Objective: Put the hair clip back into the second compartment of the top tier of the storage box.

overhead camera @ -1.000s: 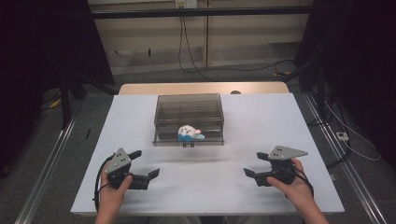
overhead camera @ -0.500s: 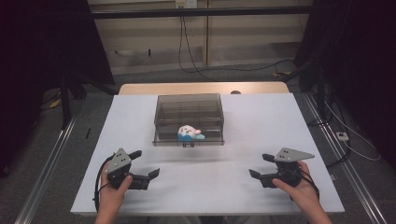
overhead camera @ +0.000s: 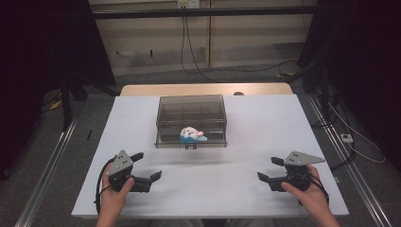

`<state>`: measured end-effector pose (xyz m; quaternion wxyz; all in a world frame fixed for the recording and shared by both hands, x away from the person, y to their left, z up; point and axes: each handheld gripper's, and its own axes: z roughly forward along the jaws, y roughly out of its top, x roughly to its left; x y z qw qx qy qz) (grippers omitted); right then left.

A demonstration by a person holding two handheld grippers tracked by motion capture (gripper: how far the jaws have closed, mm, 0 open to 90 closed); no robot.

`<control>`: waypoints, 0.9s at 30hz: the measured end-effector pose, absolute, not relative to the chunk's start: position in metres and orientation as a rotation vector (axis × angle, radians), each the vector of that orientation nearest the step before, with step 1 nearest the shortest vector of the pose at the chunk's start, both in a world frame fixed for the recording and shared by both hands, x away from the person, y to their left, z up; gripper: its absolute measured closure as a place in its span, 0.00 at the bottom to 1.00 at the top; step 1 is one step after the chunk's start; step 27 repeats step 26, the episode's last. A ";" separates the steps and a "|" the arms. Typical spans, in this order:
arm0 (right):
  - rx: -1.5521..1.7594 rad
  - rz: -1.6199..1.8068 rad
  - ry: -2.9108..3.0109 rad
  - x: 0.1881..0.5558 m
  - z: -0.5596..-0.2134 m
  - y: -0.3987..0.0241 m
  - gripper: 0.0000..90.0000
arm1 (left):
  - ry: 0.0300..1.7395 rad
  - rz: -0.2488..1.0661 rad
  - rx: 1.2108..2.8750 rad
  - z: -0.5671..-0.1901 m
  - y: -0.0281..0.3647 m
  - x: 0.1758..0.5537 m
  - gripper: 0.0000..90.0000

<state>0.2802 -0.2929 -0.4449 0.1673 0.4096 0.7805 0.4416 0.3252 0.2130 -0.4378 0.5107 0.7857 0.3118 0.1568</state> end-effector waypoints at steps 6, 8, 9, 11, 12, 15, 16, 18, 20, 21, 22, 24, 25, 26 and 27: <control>1.160 1.252 2.222 0.279 -0.446 -0.293 0.20 | 0.747 0.380 1.896 -0.438 0.213 0.326 0.03; 1.161 1.254 2.220 0.278 -0.446 -0.293 0.20 | 0.746 0.380 1.898 -0.438 0.213 0.326 0.03; 1.159 1.254 2.218 0.278 -0.446 -0.294 0.20 | 0.746 0.381 1.898 -0.438 0.213 0.326 0.03; 1.158 1.253 2.212 0.278 -0.446 -0.294 0.20 | 0.746 0.382 1.899 -0.438 0.213 0.326 0.03; 1.161 1.255 2.209 0.277 -0.446 -0.295 0.20 | 0.745 0.383 1.899 -0.438 0.213 0.326 0.03; 1.162 1.258 2.205 0.276 -0.446 -0.295 0.20 | 0.745 0.384 1.901 -0.438 0.214 0.326 0.03; 1.160 1.257 2.207 0.276 -0.446 -0.295 0.20 | 0.745 0.383 1.901 -0.438 0.213 0.326 0.03; 1.161 1.257 2.210 0.276 -0.447 -0.294 0.20 | 0.748 0.381 1.898 -0.438 0.213 0.325 0.03; 1.159 1.253 2.213 0.277 -0.448 -0.293 0.20 | 0.747 0.380 1.899 -0.438 0.213 0.325 0.03; 1.157 1.250 2.216 0.277 -0.448 -0.293 0.20 | 0.745 0.381 1.903 -0.438 0.213 0.325 0.03; 1.156 1.251 2.220 0.277 -0.448 -0.292 0.20 | 0.745 0.382 1.905 -0.438 0.213 0.325 0.03; 1.152 1.250 2.221 0.277 -0.449 -0.292 0.20 | 0.739 0.385 1.912 -0.438 0.213 0.326 0.03; 1.151 1.246 2.222 0.277 -0.449 -0.291 0.20 | 0.738 0.385 1.914 -0.438 0.213 0.326 0.03; 1.150 1.246 2.223 0.277 -0.449 -0.291 0.20 | 0.743 0.380 1.910 -0.439 0.212 0.326 0.03; 1.150 1.246 2.223 0.277 -0.449 -0.291 0.20 | 0.743 0.380 1.910 -0.439 0.212 0.326 0.03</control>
